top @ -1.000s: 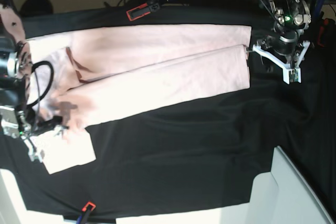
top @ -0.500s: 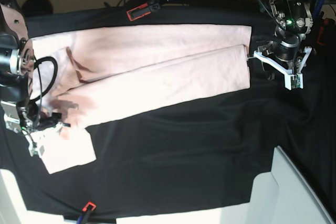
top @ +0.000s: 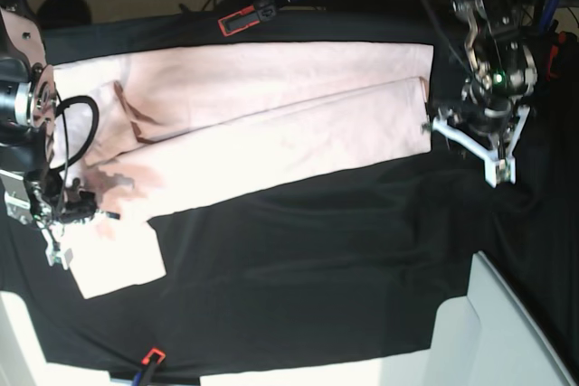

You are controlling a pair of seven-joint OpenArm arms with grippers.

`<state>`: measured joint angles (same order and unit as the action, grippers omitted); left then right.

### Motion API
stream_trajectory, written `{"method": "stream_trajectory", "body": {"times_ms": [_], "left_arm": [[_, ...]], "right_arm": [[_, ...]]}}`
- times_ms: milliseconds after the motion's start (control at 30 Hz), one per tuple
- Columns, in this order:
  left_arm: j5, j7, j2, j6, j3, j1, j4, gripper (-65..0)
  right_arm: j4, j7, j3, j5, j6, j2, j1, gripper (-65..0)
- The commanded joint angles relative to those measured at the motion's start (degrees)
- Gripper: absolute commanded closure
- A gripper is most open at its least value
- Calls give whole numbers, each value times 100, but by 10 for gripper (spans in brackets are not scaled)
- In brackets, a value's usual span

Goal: Fold the T-shirt properly

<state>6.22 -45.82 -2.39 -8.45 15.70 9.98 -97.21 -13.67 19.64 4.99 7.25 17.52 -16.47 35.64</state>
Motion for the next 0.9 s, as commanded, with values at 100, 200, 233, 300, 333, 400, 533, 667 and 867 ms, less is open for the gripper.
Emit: {"method": "stream_trajectory", "body": {"times_ms": [100,200,233,300,333,400,533,667,867], "left_arm": [[16,-37,-20,14,-1,-325,116,-265],[16,-231,-20,14,-1,-440,222,-265],[16,-231,-20,14,-1,-457,301,-265],[7,-248,-20,14,-1,-510,477,-265],[7,-248,-20,14,-1,-510,591,-265],[7,-231,-20,14,-54,-519,758,-265],[-37,-222,-55,14,-529,-519,1022,-265],[24,-213,-11,14,-617,-651,1057,-284],[24,-213,-11,14,-590,-905,1303,-376]], "right_arm": [[-712,98,-20,-26,55,-28,-34,0],[-1125,274,-20,-26,46,-81,-148,0],[-1319,414,-3,-26,46,-116,-192,0],[-1661,564,6,-26,37,-125,-298,0],[-1846,608,6,-26,37,-125,-351,0],[-2083,704,6,-26,37,-142,-430,0],[-2312,845,15,-26,37,-151,-474,0],[-2312,906,6,-26,37,-151,-474,0],[-2400,915,6,-26,37,-151,-614,0]]}}
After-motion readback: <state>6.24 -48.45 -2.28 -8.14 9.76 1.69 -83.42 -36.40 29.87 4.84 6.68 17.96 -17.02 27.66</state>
